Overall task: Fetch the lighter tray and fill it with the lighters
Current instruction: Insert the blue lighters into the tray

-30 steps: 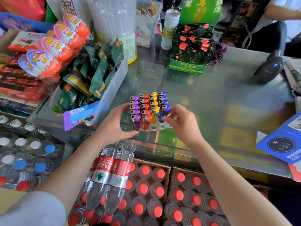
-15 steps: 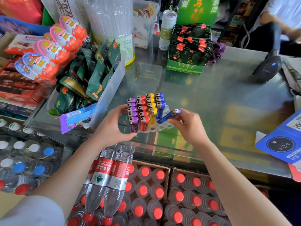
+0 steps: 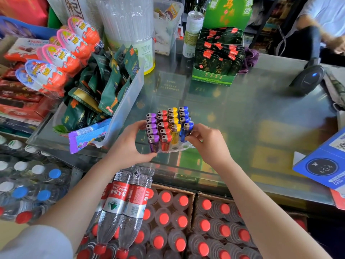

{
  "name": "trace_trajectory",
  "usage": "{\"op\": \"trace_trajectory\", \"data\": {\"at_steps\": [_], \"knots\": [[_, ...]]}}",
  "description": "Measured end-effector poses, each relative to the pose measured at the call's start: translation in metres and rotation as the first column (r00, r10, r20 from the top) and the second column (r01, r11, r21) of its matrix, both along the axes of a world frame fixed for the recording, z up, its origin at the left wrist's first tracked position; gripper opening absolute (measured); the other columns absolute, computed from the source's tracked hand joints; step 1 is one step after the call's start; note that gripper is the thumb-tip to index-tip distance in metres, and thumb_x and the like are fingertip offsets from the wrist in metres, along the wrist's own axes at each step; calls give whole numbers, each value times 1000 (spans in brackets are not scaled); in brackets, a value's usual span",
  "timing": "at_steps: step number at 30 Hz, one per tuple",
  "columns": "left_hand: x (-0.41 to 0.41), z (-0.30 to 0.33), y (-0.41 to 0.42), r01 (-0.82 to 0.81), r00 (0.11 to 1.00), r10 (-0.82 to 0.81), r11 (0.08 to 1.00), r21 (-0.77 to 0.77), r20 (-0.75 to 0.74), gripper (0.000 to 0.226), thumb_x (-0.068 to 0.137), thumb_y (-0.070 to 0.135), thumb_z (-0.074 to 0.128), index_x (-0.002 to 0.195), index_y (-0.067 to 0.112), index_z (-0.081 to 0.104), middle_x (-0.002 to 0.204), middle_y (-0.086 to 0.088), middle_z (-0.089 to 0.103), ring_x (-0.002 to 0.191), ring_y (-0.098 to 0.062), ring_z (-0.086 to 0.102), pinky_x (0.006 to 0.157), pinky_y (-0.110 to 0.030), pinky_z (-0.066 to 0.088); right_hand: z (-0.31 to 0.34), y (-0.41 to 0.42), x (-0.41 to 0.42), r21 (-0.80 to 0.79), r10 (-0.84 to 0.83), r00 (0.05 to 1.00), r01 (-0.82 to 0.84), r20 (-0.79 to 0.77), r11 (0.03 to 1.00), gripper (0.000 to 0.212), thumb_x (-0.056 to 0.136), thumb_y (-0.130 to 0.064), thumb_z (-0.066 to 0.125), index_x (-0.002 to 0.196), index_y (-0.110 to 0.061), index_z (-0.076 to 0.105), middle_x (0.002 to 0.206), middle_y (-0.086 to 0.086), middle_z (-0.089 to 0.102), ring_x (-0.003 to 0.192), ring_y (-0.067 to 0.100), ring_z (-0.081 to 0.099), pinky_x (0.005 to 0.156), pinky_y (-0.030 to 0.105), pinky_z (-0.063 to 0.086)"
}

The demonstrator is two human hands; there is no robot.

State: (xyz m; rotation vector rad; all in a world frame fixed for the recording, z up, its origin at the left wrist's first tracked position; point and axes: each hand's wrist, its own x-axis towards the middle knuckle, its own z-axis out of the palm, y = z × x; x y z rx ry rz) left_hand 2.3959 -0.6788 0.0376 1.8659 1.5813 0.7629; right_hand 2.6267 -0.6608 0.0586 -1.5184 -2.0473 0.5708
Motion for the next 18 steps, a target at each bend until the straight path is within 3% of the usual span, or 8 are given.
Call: {"op": "trace_trajectory", "data": {"at_steps": [2, 4, 6, 9, 14, 16, 18], "knots": [[0, -1, 0, 7, 1000, -7, 1000, -4, 2, 78, 58, 31, 82, 124, 25, 41, 117, 13, 48, 106, 4, 41, 90, -20, 31, -4, 0, 1, -28, 17, 999, -18, -38, 999, 11, 79, -11, 66, 88, -8, 62, 77, 0, 62, 65, 22, 54, 61, 33, 48], [0, 0, 0, 15, 1000, -15, 1000, -5, 9, 78, 59, 31, 82, 124, 27, 40, 118, 13, 48, 108, 3, 41, 92, -22, 32, -5, 3, 7, -29, 51, 998, -52, -34, 998, 10, 78, -7, 66, 88, -8, 62, 77, -10, 52, 64, 11, 48, 60, 13, 39], [0, 0, 0, 28, 999, -28, 1000, -6, 21, 77, 60, 29, 81, 125, 28, 39, 119, 14, 46, 109, 4, 40, 93, -23, 31, -4, 10, 13, -34, -10, 993, 6, -117, 999, 16, 80, -1, 60, 91, -11, 63, 85, -8, 54, 70, 3, 49, 64, 4, 37], [0, 1, -1, 49, 998, -49, 999, 0, 27, 78, 61, 29, 81, 127, 27, 38, 121, 13, 45, 110, 5, 38, 95, -24, 31, -3, 24, 14, -71, -170, 953, 157, -250, 985, 22, 86, -1, 49, 97, -13, 63, 97, -1, 59, 83, 12, 53, 73, 16, 41], [-1, 3, -1, 60, 998, -60, 998, -2, 33, 80, 61, 29, 81, 123, 38, 32, 117, 22, 41, 108, 10, 34, 91, -16, 28, -8, 51, -3, -117, -78, 987, 62, -142, 991, 28, 91, -7, 45, 113, -12, 60, 118, 7, 60, 107, 20, 52, 87, 25, 38], [-1, 5, -2, 59, 998, -59, 998, -13, 25, 83, 61, 28, 82, 125, 35, 31, 115, 27, 36, 107, 13, 32, 88, -10, 26, -9, 60, -8, -144, -72, 991, 55, -111, 988, 29, 90, -9, 45, 114, -13, 60, 118, 8, 61, 105, 25, 53, 87, 29, 40], [-1, 5, -1, 48, 999, -47, 998, -35, 14, 88, 60, 25, 83, 130, 29, 31, 114, 30, 32, 106, 16, 29, 86, 0, 24, -6, 67, -12, -178, -78, 994, 64, -71, 982, 27, 87, -9, 49, 111, -12, 62, 115, 9, 64, 91, 19, 52, 77, 25, 38]]}}
